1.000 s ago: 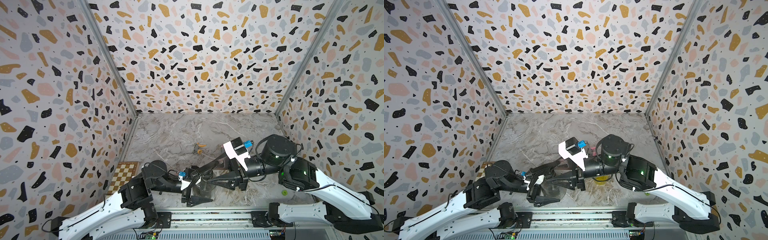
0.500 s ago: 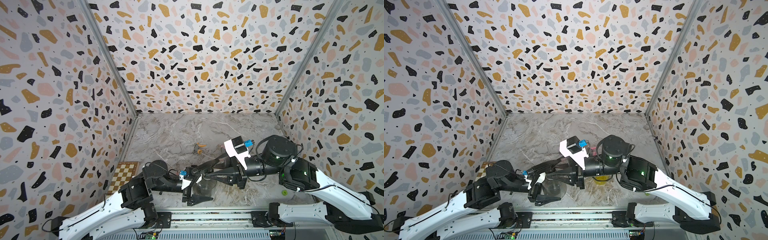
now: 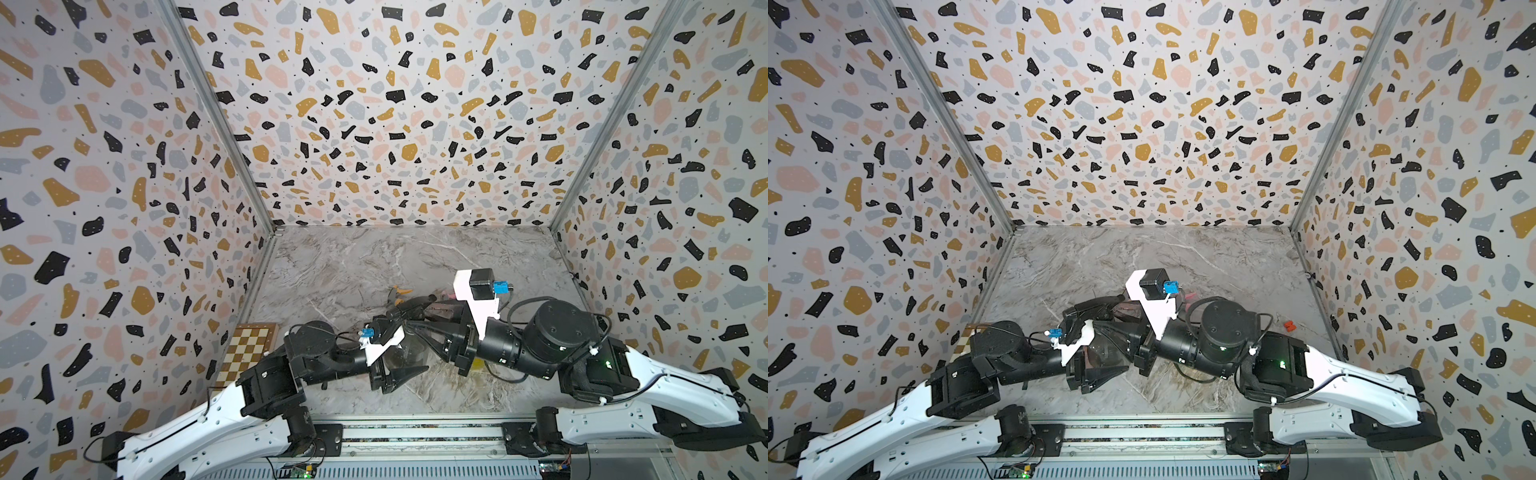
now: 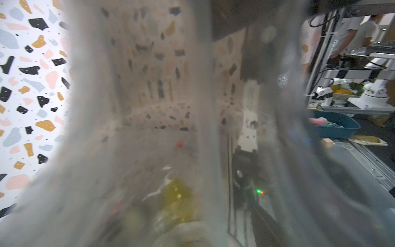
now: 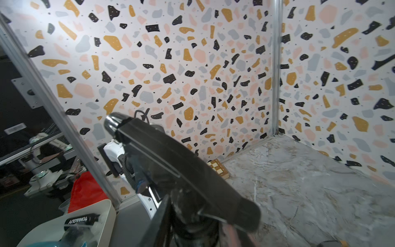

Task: Attach spray nozzles to spray bottles
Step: Screw the spray nozzle on the spray bottle.

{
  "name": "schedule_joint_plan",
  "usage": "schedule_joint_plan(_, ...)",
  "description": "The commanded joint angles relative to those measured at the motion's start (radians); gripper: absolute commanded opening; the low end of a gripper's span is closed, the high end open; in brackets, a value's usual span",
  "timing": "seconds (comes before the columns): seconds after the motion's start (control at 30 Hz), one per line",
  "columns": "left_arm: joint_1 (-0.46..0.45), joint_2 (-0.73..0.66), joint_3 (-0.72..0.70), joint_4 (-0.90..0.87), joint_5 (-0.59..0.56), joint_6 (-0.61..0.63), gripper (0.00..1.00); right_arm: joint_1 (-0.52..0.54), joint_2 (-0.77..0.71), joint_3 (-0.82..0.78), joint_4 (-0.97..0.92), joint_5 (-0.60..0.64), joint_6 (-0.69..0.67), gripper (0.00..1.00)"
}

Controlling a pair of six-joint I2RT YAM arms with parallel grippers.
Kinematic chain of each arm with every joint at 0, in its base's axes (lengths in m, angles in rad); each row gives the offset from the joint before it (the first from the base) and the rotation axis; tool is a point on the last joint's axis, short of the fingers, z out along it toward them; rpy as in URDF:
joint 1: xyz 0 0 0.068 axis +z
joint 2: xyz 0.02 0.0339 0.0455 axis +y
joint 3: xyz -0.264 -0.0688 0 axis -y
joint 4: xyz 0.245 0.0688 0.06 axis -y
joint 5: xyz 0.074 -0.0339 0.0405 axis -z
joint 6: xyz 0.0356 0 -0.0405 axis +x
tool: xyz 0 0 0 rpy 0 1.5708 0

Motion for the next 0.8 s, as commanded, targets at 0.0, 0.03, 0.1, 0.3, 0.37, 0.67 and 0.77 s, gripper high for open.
schedule_joint_plan(0.0, 0.009, 0.025, 0.040, 0.183, -0.166, -0.033, 0.00, 0.092, 0.109, -0.016, -0.191, 0.141, 0.135, 0.22)
schedule_joint_plan(0.03, 0.010, 0.027, 0.038, 0.182, -0.169, -0.033, 0.00, 0.103, 0.123, -0.011, -0.196, 0.173, 0.148, 0.22)
schedule_joint_plan(0.1, 0.010, 0.028, 0.035, 0.182, -0.165, -0.032, 0.00, 0.106, 0.144, 0.002, -0.199, 0.197, 0.169, 0.22)
schedule_joint_plan(0.3, 0.010, 0.014, 0.032, 0.161, -0.111, -0.033, 0.00, 0.108, 0.128, 0.038, -0.166, 0.194, 0.100, 0.30)
schedule_joint_plan(0.37, 0.010, 0.007, 0.030, 0.151, -0.075, -0.031, 0.00, 0.107, 0.081, 0.026, -0.121, 0.157, 0.038, 0.35)
schedule_joint_plan(0.67, 0.010, -0.019, 0.017, 0.115, -0.005, -0.018, 0.00, 0.114, -0.154, -0.064, -0.058, -0.046, -0.127, 0.63)
schedule_joint_plan(0.77, 0.010, -0.028, 0.017, 0.100, 0.068, -0.004, 0.00, 0.019, -0.175, -0.044, -0.100, -0.236, -0.121, 0.64)
